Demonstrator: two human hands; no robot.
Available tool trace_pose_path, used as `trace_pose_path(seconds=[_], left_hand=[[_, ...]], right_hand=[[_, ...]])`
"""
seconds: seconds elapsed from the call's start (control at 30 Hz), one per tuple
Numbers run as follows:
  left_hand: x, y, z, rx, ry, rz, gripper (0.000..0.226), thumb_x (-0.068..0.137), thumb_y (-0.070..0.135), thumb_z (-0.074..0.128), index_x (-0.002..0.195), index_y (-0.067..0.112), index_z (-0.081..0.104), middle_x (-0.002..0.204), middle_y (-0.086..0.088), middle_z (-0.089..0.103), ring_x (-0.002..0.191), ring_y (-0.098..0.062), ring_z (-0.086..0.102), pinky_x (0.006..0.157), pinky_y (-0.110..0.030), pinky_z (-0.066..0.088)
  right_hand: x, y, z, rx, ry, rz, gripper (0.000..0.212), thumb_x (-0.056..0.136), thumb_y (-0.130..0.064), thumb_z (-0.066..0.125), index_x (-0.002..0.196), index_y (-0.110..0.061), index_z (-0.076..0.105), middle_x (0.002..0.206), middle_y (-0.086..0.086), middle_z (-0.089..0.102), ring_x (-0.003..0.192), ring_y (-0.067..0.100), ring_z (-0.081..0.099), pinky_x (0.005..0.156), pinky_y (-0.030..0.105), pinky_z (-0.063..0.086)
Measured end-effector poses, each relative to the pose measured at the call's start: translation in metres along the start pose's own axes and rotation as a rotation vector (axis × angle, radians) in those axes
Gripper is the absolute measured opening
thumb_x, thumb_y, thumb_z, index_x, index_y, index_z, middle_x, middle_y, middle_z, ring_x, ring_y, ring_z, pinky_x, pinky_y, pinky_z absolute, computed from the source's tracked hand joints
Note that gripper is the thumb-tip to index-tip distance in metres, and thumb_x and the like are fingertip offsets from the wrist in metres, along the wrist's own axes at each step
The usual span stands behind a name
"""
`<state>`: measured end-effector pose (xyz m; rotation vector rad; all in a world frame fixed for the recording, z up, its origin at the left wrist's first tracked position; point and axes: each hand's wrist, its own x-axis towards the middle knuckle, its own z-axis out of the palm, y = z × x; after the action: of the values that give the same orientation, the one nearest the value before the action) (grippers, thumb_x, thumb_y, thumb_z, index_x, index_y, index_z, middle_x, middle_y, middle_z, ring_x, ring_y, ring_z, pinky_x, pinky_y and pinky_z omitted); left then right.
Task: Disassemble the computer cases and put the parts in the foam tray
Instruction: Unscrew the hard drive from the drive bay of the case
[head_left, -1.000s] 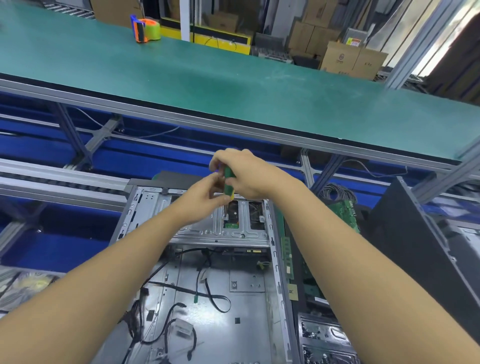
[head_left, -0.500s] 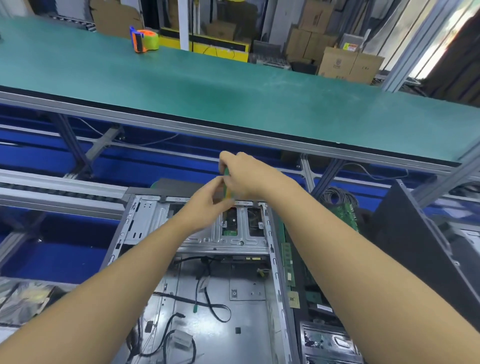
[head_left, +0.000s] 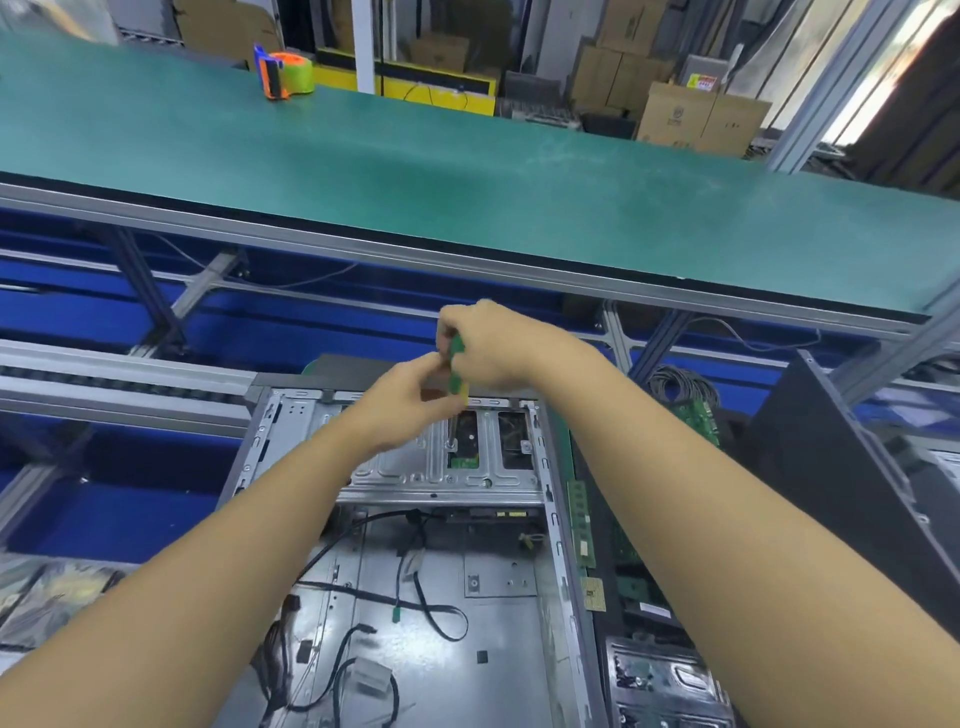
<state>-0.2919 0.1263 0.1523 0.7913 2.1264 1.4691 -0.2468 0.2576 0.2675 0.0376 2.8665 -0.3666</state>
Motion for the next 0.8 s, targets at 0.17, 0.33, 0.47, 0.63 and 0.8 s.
trace_pose_path(seconds=[0.17,0.33,0.47,0.63,0.8], left_hand=[[0.000,0.000,0.000,0.069,0.080,0.082,0.027,0.085,0.007,0.075,0.090,0.031,0.063,0.067,0.029,0.064,0.064,0.011,0.059,0.061,-0.003,0.041],[0.004,0.002,0.012,0.155,0.105,0.122,0.036,0.078,0.024,0.083,0.086,0.046,0.055,0.086,0.017,0.060,0.078,0.009,0.056,0.067,-0.009,0.042],[-0.003,-0.002,0.002,-0.005,-0.006,0.086,0.044,0.088,0.013,0.073,0.106,0.050,0.060,0.098,0.023,0.069,0.091,0.007,0.063,0.075,-0.011,0.046],[-0.003,-0.002,0.002,0.132,0.092,0.116,0.026,0.083,0.016,0.079,0.084,0.036,0.062,0.073,0.030,0.063,0.066,0.010,0.056,0.060,-0.005,0.040],[0.001,0.001,0.014,0.122,0.070,0.077,0.033,0.082,0.026,0.081,0.094,0.045,0.056,0.100,0.011,0.064,0.085,0.003,0.060,0.071,-0.015,0.043]], right_hand=[[-0.006,-0.001,0.002,0.062,-0.037,-0.013,0.024,0.093,-0.035,0.057,0.115,-0.027,0.053,0.120,0.002,0.047,0.098,0.026,0.054,0.077,0.038,0.045],[-0.005,-0.011,0.010,-0.161,0.157,0.218,0.052,0.104,-0.055,0.032,0.121,-0.010,0.048,0.101,0.009,0.052,0.083,0.031,0.051,0.055,0.035,0.029],[-0.004,-0.007,0.002,-0.079,0.047,0.088,0.015,0.101,-0.023,0.047,0.113,-0.014,0.048,0.108,0.006,0.049,0.084,0.026,0.053,0.068,0.039,0.044],[-0.008,-0.005,0.002,0.010,-0.059,0.024,0.039,0.093,-0.031,0.056,0.130,-0.024,0.045,0.121,0.004,0.036,0.115,0.029,0.040,0.082,0.039,0.037],[-0.007,-0.015,0.013,-0.130,0.132,0.230,0.055,0.103,-0.056,0.033,0.131,-0.010,0.046,0.105,0.011,0.051,0.089,0.032,0.047,0.060,0.035,0.031]])
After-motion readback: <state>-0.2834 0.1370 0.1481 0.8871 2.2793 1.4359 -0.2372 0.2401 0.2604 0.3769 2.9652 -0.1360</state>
